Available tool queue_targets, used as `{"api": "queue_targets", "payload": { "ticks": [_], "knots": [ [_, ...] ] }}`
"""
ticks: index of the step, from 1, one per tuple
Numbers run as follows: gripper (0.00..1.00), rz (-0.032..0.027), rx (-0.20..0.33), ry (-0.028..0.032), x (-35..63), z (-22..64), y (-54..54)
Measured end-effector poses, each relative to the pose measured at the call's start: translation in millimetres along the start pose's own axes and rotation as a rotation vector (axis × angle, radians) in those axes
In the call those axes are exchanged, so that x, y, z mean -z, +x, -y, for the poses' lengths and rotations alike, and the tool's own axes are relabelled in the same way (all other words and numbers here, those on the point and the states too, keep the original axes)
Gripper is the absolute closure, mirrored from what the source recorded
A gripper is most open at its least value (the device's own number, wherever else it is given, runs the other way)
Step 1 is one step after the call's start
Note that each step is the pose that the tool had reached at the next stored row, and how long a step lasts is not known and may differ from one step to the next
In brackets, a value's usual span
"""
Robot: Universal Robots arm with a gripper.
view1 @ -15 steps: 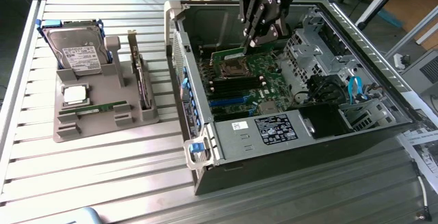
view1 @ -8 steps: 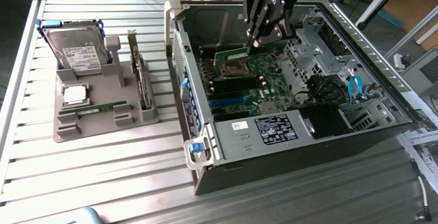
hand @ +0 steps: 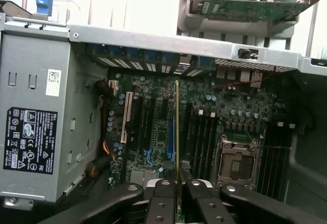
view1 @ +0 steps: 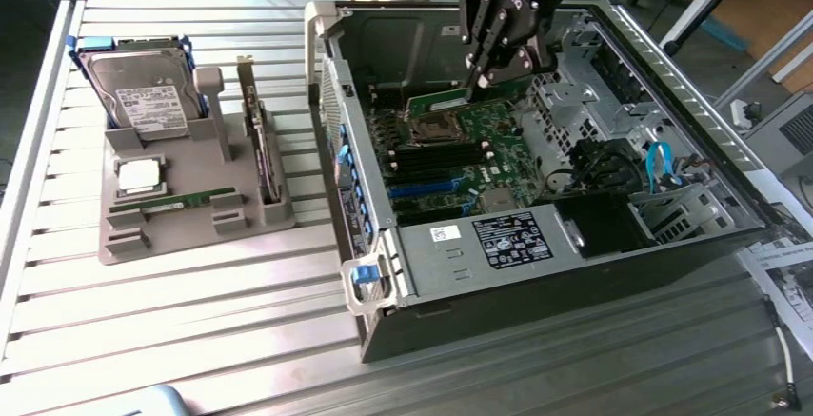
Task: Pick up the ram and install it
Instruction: 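Pick up the ram and move it above insertion slot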
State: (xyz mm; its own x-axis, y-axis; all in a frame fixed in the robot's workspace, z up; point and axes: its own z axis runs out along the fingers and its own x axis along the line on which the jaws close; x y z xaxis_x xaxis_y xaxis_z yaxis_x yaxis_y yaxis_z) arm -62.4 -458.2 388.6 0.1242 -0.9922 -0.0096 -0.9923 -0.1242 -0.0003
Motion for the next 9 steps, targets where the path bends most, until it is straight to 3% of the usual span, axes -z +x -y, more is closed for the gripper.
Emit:
{"api": "queue_targets", "payload": {
  "ticks": [9],
  "knots": [
    [0.86, 0.0000, 0.000, 0.0000, -0.9, 9.8, 1.3]
  ]
}}
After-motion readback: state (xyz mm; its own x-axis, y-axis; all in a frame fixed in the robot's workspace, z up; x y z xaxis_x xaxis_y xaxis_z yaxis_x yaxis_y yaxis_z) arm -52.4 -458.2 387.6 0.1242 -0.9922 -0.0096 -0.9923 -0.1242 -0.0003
